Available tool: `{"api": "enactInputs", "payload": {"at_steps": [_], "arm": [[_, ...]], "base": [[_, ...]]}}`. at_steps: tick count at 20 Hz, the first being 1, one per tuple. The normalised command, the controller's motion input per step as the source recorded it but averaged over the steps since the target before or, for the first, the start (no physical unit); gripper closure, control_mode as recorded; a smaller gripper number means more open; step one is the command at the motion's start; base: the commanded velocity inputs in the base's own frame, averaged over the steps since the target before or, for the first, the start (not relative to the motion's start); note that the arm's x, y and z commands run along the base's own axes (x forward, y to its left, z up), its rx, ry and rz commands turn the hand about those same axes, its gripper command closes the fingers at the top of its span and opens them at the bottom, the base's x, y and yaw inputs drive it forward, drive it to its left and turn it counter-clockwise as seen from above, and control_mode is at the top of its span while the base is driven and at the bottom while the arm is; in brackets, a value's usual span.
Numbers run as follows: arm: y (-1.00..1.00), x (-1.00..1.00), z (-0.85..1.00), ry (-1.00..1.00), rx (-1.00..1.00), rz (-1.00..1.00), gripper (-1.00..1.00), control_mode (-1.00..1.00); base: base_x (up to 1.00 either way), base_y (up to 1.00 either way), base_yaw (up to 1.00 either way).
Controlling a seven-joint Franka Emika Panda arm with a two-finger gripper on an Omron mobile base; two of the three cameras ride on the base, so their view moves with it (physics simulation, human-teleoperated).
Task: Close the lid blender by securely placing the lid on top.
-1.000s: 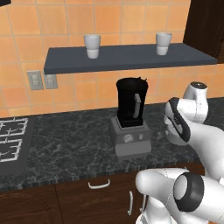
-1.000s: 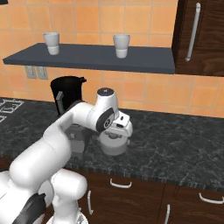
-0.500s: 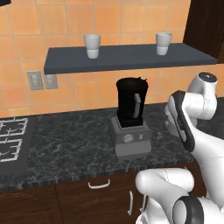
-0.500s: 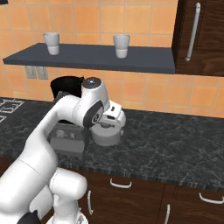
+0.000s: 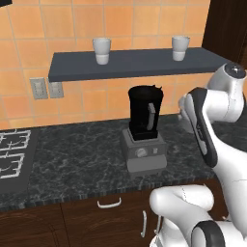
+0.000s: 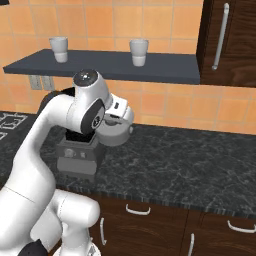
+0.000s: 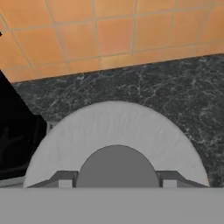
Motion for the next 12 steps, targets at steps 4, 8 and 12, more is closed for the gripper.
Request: {"api": "enactInputs", "payload": {"at_steps": [4, 8, 12], "arm": [[0.38, 0.0, 0.94, -0.22, 0.0, 0.0, 1.0, -1.0], [0.33, 0.04, 0.95, -0.25, 0.0, 0.0, 1.0, -1.0], [0.53, 0.15, 0.95, -0.21, 0.0, 0.01, 1.0, -1.0]], "base": [[0.0, 0.0, 0.0], [0.0, 0.0, 0.0], [0.0, 0.0, 0.0]]}}
